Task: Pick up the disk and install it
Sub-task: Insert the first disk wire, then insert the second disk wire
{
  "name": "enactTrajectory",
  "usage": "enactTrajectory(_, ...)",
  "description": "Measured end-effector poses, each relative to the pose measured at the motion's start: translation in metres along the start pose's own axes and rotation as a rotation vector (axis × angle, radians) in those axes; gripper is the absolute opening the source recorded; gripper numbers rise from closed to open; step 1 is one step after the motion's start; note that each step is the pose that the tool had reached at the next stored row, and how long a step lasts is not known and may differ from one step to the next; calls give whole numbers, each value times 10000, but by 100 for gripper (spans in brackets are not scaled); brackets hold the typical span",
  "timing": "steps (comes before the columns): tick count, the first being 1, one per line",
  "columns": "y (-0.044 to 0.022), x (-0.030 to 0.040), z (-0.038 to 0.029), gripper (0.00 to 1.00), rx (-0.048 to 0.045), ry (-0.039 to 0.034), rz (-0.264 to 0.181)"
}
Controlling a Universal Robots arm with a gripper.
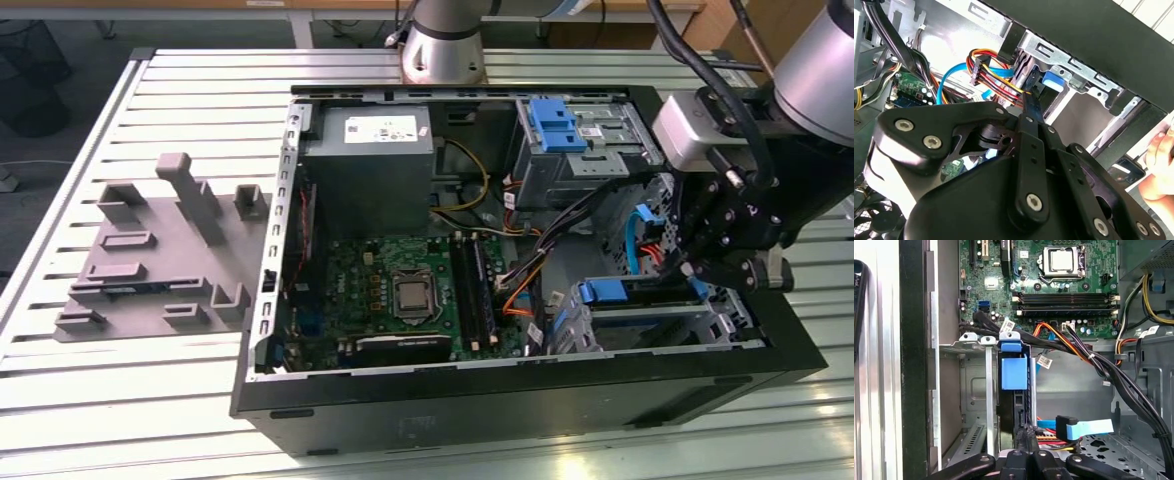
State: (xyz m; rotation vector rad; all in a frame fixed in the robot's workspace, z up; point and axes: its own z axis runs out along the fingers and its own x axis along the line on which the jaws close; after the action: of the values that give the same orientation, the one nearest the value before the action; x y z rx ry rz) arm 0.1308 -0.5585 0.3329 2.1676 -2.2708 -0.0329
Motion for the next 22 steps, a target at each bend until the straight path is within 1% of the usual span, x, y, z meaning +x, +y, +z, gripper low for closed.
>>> enactTrajectory(2,0,0,-2,11,-1,-10,0)
enactTrajectory(6,1,-2,-75,11,0,-11,0)
enactTrajectory(22,4,-2,-96,11,-1,-11,-1)
